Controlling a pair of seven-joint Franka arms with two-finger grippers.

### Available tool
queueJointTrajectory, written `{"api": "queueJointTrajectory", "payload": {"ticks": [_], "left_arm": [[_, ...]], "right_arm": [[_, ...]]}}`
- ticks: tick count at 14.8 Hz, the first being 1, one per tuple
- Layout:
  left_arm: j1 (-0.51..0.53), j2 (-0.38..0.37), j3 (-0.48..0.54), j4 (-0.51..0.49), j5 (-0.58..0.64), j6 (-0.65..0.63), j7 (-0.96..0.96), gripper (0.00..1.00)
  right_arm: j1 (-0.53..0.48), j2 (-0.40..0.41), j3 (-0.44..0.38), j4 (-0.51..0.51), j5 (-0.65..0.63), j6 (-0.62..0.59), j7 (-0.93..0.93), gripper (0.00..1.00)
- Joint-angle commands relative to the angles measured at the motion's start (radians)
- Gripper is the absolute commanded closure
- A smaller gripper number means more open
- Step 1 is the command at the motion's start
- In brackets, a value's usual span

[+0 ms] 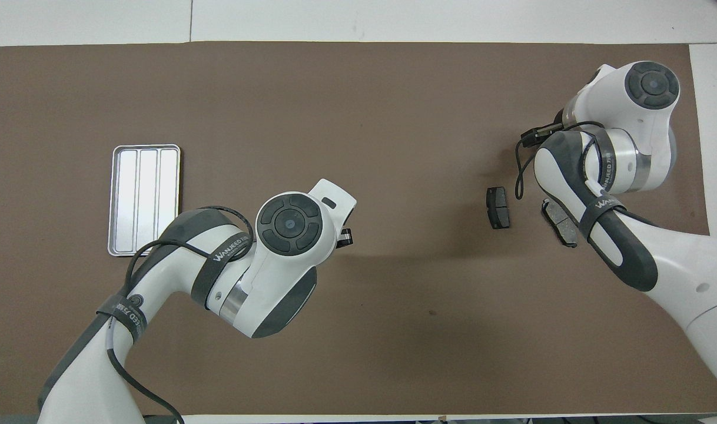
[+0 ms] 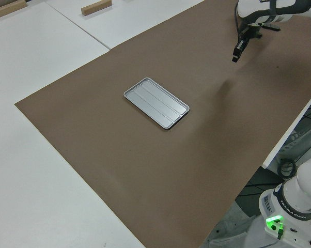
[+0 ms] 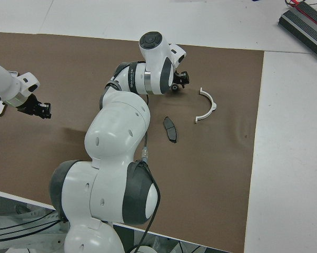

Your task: Place bearing gear from tray to pile

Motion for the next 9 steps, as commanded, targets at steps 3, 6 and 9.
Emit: {"api": "queueJointTrajectory", "payload": {"ticks": [3,6,9], "left_arm": [[-0.022,-0.01,0.015,-0.041,0.02,0.11,-0.038,1.0],[-0.038,0.046,0.015,-0.033,0.02,0.187,-0.047,1.0],[-0.046,0.086,0.017,-0.035,0.021,0.207,-0.055,1.0]], "right_arm": [[0.006,-0.126,0.011,-0.008,0.021,-0.158,-0.012,0.0],[0.028,-0.185,0.011,-0.005,0.026,-0.26,0.057,0.0],[0.041,-0.226,0.018,0.0,0.038,-0.344,0.206,0.0]]}}
